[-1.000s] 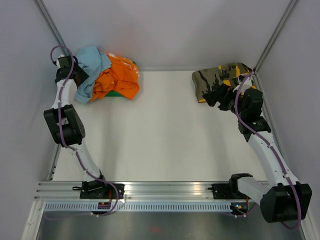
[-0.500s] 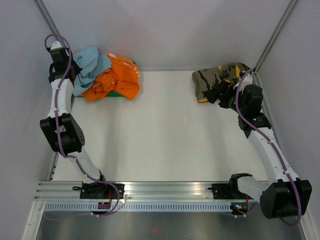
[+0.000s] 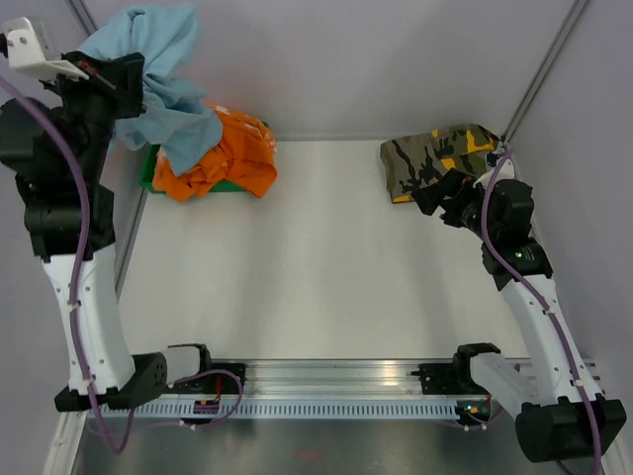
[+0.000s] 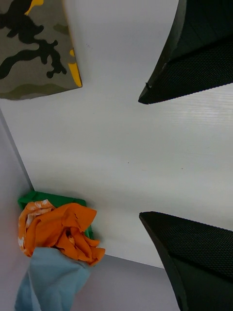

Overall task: Fold and stack the trousers
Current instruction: Move the trousers to the center of the board

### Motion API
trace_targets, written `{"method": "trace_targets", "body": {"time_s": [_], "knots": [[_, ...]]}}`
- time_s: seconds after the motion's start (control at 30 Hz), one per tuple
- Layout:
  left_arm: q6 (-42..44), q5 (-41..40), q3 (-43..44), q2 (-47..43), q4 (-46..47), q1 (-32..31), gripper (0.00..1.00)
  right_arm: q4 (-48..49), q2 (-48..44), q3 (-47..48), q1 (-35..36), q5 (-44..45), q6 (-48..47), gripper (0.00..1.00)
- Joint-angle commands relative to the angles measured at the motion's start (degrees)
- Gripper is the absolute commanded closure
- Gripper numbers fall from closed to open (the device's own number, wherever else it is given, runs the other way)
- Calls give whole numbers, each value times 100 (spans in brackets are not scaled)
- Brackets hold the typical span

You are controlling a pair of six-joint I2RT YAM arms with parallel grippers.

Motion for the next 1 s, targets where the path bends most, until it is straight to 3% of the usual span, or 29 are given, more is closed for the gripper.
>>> {"method": "trace_targets", "body": {"time_s": [0.0,0.13,0.3,0.37,0.4,0.43,0.5,0.53,0.6,0.63,0.7,0.83,0.93,0.97], "knots": [[-610,1367,282,-586,245,-420,98,-872,-196,381,3,829,265,2],[-1289,2642,-759,-1167,350,-1043,98,-1612,-319,609,3,1700,494,2],[-1342,2697,-2466,-1888,324,-1983,98,-1946,-583,706,3,2000,521,2],[-1316,2154,-3345,-2082,368,-2782,98,-2052,-662,715,-5,2210,477,2],[-1211,1447,-3592,-2100,377,-3176,98,-2079,-688,715,3,2298,451,2],[-1089,935,-4029,-2091,359,-4129,98,-2088,-732,663,3,2517,425,2],[-763,-878,-4305,-1846,254,-5223,98,-2027,-776,601,3,2746,468,2],[-710,-1429,-4385,-1689,115,-6246,98,-1992,-759,636,3,2826,494,2],[-700,-2989,-4429,-1249,69,-7096,98,-1930,-680,811,3,2730,381,2],[-761,-3356,-4499,-1134,87,-7649,98,-1956,-619,916,3,2712,302,2],[-1086,-3893,-4692,-862,96,-7882,98,-2009,-574,1171,-5,2817,126,2],[-1605,-4220,-5200,-703,69,-7918,98,-2193,-723,1269,3,2845,90,2],[-2105,-4562,-5614,-703,-158,-7918,98,-2194,-960,805,3,2468,178,2],[-2620,-4668,-5685,-703,-533,-7918,98,-2141,-1031,672,3,2327,222,2]]}}
